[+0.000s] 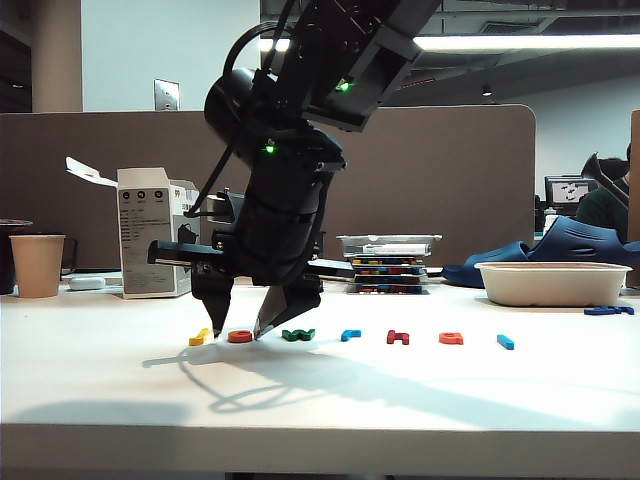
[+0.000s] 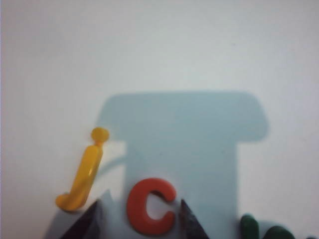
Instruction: Select the appropriate letters from the row of letter magnets placed on the table to arrange into the word "car".
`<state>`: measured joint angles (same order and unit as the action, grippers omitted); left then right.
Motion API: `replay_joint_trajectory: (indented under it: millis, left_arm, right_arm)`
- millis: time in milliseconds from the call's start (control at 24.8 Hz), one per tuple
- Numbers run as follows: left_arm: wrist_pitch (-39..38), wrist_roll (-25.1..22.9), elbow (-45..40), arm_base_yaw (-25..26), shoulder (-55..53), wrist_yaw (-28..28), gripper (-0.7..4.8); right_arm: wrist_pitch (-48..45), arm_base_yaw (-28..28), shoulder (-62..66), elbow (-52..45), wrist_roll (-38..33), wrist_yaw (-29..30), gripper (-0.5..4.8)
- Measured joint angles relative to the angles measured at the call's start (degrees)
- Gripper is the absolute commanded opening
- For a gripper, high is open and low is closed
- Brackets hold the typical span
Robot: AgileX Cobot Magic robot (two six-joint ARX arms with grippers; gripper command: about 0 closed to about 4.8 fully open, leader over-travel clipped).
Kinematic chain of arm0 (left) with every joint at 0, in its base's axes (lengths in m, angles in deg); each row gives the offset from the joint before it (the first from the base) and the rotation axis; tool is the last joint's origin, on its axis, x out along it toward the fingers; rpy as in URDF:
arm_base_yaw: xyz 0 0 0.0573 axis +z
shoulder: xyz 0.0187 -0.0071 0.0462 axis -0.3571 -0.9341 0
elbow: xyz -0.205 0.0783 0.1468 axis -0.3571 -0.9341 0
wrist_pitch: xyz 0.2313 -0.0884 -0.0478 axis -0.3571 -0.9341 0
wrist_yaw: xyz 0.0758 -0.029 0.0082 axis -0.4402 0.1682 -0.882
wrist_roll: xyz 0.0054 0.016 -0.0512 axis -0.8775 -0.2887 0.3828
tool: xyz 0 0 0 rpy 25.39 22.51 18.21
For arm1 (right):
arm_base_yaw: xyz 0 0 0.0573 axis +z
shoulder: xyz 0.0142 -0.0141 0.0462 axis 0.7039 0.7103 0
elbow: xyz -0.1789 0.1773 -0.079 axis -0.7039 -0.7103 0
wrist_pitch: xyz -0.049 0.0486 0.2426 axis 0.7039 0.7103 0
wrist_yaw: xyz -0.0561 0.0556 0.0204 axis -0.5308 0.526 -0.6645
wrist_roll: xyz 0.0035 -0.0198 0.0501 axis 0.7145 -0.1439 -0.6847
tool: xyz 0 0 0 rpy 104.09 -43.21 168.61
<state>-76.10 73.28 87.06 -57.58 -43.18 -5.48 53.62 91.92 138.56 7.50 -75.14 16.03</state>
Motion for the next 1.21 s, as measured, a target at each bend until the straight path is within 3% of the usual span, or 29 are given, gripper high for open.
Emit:
replay_joint_trajectory:
  millis: [483,1207]
  left_arm:
    - [0.0,0.0,0.0,0.0,0.0,0.02,-0.05]
    - [0.0,0.0,0.0,0.0,0.0,0.02,-0.06]
  right_arm:
    - [0.35,-0.13,-0.11,-0.02,-0.04,-0.35,1.02]
    - [3.65,0.15,-0.61,0.22,-2.05,2.82,1.03]
